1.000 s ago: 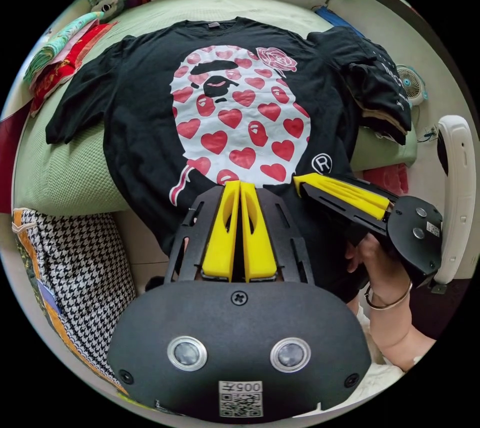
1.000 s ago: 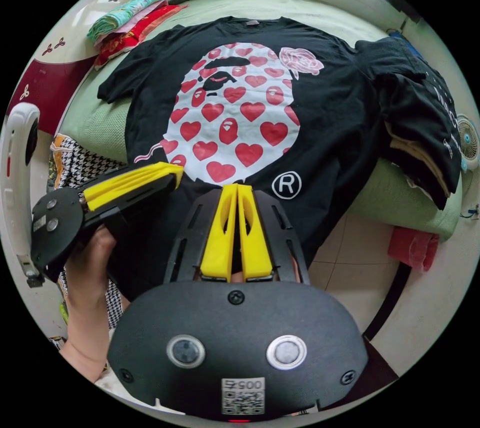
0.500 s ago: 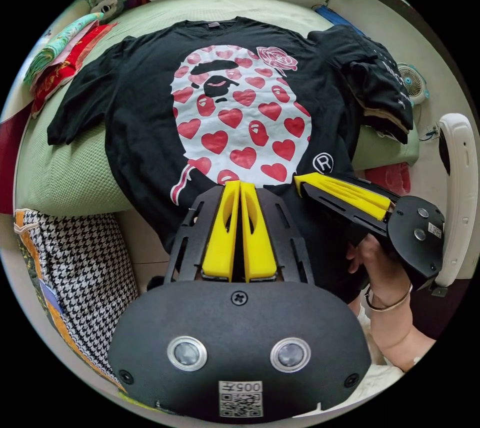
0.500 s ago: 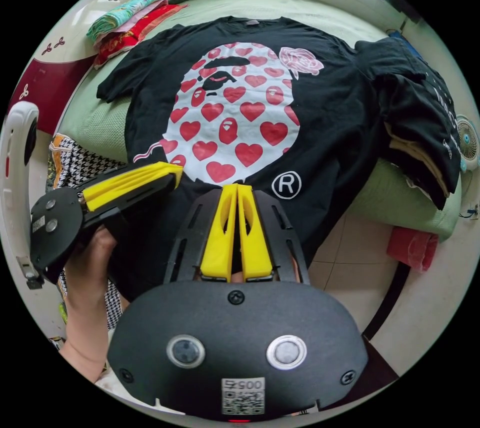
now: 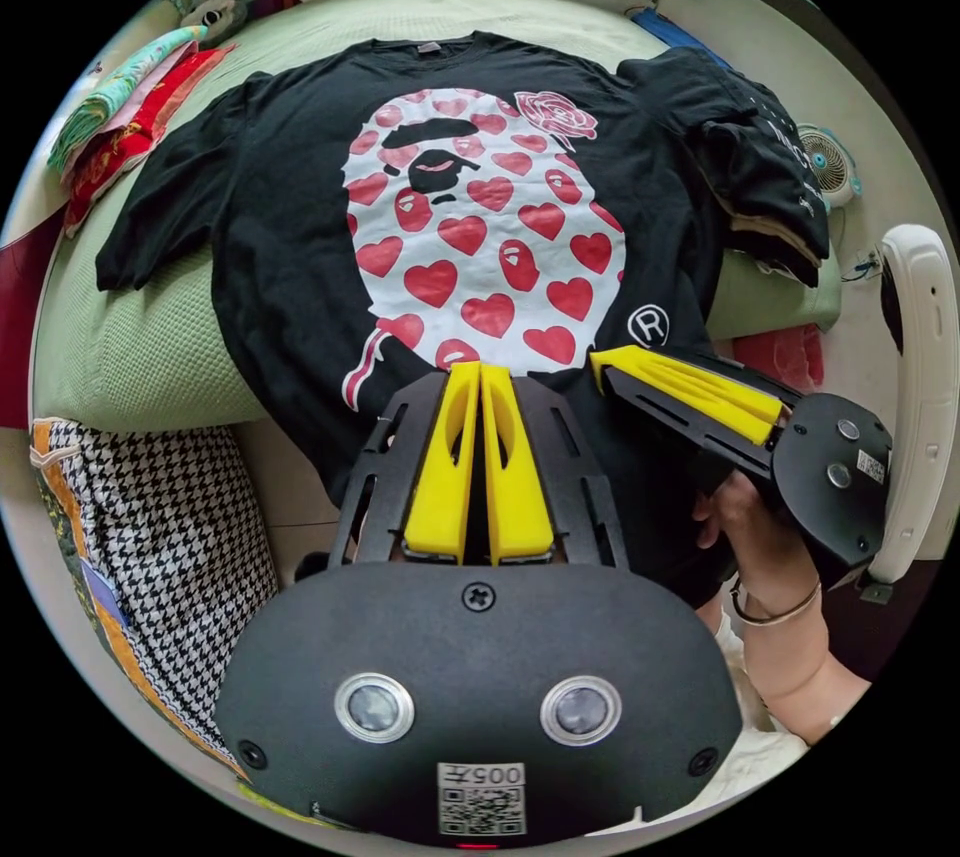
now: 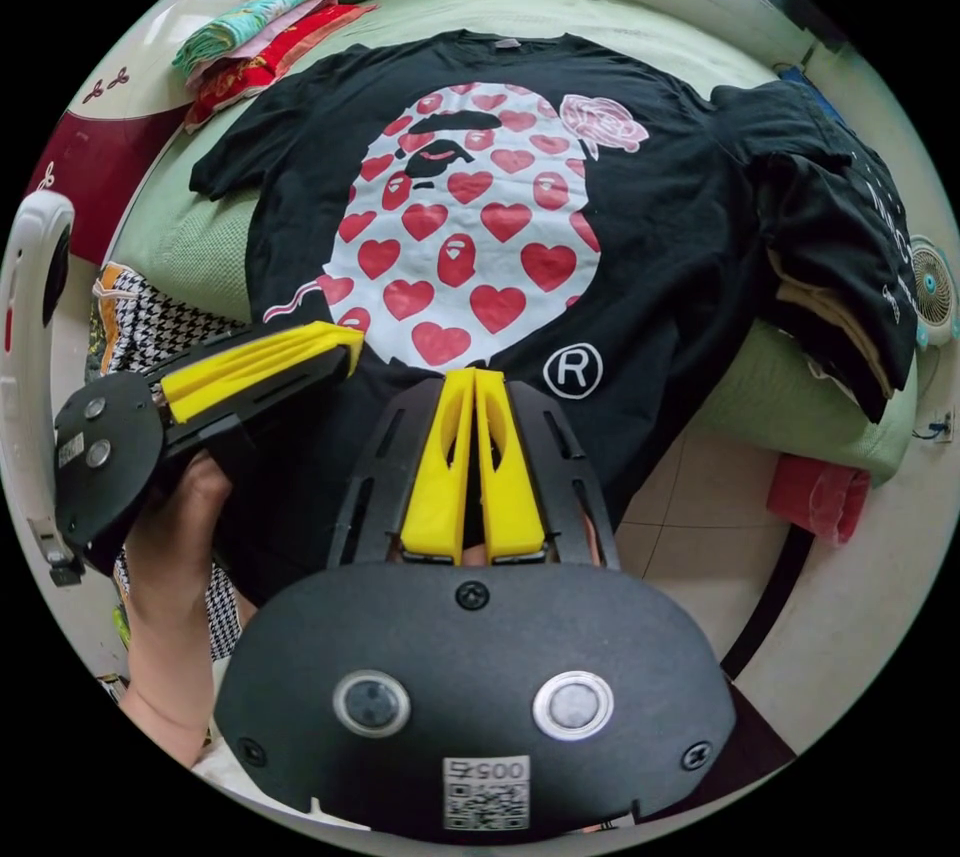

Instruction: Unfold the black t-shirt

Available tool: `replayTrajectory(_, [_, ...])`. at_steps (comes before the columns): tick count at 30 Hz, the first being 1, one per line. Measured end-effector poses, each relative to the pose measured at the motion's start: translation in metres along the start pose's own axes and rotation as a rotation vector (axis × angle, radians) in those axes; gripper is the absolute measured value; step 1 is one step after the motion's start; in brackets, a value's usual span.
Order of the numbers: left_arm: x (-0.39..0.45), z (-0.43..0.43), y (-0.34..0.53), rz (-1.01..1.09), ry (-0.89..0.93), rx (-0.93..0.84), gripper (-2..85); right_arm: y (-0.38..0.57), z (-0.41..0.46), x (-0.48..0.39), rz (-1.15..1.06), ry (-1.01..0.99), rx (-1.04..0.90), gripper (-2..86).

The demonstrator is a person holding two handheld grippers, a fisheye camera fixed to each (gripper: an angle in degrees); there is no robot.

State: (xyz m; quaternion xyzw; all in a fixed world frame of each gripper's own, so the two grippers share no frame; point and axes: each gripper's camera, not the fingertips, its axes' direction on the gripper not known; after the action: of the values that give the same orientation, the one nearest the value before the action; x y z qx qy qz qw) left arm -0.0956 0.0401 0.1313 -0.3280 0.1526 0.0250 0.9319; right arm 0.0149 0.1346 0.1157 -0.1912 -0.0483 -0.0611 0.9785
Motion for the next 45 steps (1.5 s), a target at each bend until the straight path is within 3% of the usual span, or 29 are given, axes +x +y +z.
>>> replayTrajectory(45, [-0.07,-0.027,0.014,0.011,0.002,-0.012,-0.5,-0.043,0.015,-0.008,-0.007,0.054,-0.025,-1.2])
